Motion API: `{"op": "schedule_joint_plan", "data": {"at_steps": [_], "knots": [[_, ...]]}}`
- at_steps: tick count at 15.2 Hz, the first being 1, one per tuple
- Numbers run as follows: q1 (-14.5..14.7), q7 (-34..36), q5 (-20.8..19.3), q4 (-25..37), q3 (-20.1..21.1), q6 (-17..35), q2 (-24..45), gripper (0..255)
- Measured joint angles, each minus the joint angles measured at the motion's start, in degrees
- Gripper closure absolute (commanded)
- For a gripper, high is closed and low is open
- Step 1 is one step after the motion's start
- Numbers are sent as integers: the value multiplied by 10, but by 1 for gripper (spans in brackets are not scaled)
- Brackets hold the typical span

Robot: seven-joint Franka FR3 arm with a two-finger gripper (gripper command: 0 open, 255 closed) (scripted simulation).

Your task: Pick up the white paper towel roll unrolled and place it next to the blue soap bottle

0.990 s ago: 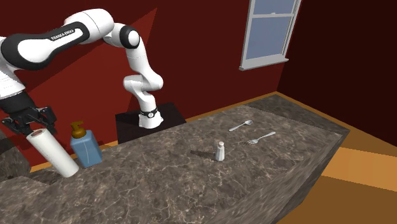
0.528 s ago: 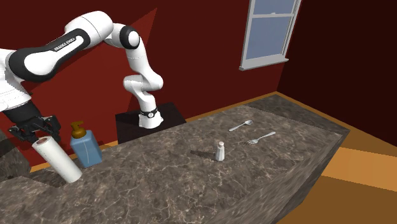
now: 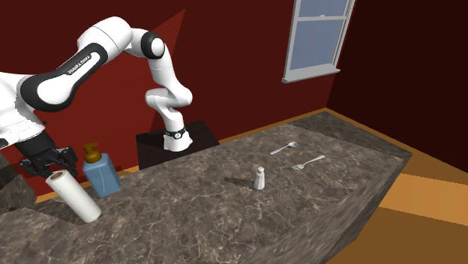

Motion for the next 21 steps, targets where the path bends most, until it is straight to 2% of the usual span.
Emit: {"op": "schedule_joint_plan", "data": {"at_steps": [3,9,10,16,21], "knots": [[-1,-8,8,-14,1,20,9,255],[-1,-9,8,-19,2,26,9,255],[-1,-8,8,-19,2,26,9,0],[0,-8,8,-19,2,26,9,0],[-6,-1,-6,30,-6,-35,-6,0]]}}
